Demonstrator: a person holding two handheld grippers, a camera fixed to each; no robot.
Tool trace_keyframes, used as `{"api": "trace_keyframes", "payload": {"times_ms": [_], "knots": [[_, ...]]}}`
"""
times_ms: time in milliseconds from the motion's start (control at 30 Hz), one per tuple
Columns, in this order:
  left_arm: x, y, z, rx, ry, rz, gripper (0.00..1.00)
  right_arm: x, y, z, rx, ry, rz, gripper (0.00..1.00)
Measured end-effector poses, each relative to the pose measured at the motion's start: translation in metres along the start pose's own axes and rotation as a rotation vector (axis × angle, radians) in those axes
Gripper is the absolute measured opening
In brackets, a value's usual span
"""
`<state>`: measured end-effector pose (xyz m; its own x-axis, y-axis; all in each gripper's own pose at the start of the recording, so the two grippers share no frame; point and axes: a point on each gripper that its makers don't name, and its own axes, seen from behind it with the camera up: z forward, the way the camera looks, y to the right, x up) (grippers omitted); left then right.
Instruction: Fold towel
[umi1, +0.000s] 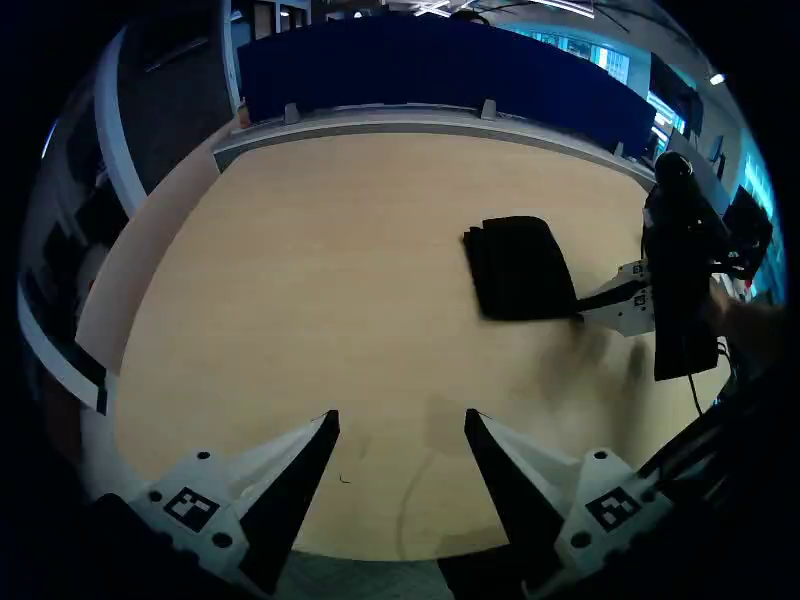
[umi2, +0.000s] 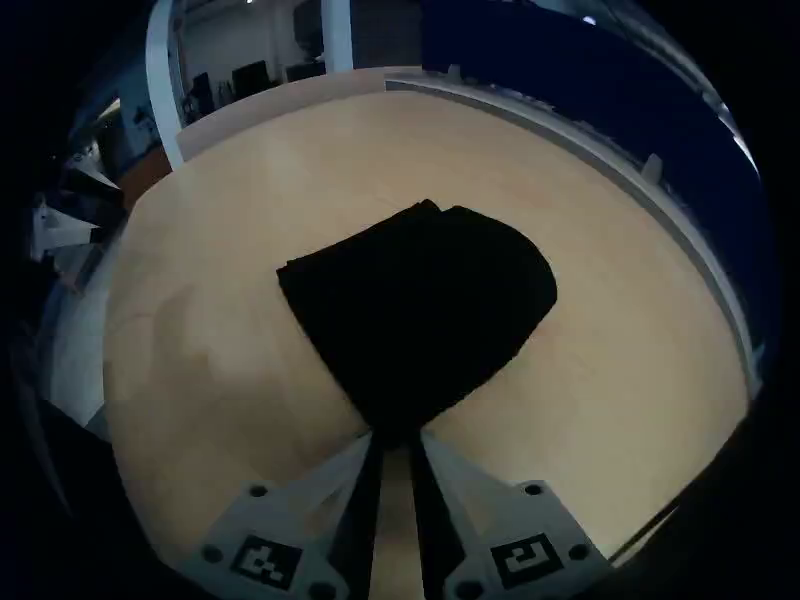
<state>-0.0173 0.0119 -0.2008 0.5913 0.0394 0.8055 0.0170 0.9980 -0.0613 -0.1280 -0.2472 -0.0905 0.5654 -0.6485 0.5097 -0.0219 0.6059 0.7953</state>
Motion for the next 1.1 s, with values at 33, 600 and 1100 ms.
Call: {"api": "trace_keyframes", "payload": {"times_ms": [33, 600, 1100], "knots": [[0.000, 0.000, 0.001, 0.000, 0.000, -0.001, 0.93, 0.000, 0.000, -0.001, 0.001, 0.002, -0.003, 0.12], [0.007, 0.002, 0.004, -0.009, 0.007, 0.000, 0.93, 0.029, 0.006, -0.015, -0.001, 0.051, -0.013, 0.05], [0.022, 0.003, 0.005, -0.021, 0.039, 0.008, 0.93, 0.111, 0.019, -0.067, 0.013, 0.152, -0.050, 0.05]]}}
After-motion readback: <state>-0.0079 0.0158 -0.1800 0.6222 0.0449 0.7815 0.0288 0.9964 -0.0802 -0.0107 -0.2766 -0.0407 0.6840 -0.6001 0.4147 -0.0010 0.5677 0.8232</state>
